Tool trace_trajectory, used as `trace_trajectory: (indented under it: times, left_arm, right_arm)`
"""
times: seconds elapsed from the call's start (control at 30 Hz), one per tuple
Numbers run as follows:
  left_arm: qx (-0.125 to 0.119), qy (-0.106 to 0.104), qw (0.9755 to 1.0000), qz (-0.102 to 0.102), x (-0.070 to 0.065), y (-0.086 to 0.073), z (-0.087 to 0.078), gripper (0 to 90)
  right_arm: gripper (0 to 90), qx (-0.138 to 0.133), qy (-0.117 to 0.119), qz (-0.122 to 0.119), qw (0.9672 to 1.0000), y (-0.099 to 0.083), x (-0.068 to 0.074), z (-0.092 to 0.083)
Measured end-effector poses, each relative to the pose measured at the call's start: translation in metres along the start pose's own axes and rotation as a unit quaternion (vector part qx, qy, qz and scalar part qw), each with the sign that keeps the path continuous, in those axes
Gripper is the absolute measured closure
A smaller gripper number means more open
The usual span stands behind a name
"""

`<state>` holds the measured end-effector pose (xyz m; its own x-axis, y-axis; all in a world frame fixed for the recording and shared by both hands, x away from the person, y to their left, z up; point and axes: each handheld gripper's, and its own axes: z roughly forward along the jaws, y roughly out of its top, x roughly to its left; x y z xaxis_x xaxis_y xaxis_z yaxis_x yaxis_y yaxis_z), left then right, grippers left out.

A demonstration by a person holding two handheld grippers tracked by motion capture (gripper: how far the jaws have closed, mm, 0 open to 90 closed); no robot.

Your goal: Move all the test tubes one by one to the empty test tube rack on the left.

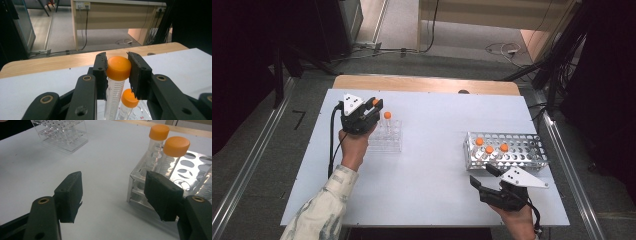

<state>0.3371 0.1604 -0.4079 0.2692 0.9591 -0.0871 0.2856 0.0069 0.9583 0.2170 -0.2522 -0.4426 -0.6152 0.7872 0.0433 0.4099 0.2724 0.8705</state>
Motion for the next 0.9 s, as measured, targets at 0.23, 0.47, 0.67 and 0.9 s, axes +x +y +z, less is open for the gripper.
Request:
trace_trajectory:
  times: [0.23, 0.47, 0.67, 0.9]
  left_arm:
    - [0.006, 0.005, 0.9999, 0.010, -0.005, -0.006, 0.004, 68.8]
    - [0.020, 0.010, 0.9997, 0.000, -0.001, -0.018, 0.007, 68.7]
    - [0.023, 0.010, 0.9997, -0.003, -0.001, -0.020, 0.009, 68.0]
    - [0.025, 0.003, 0.9995, -0.018, 0.001, -0.023, 0.009, 60.9]
  right_arm:
    - [29.6, 0.000, -0.001, -0.003, 1.0000, 0.000, 0.000, 0.000]
    - [29.6, 0.001, -0.001, -0.004, 1.0000, 0.000, 0.001, 0.000]
    - [29.7, 0.002, -0.002, -0.004, 1.0000, 0.000, 0.001, 0.001]
    - [29.6, 0.002, -0.002, -0.003, 1.0000, -0.001, 0.001, 0.000]
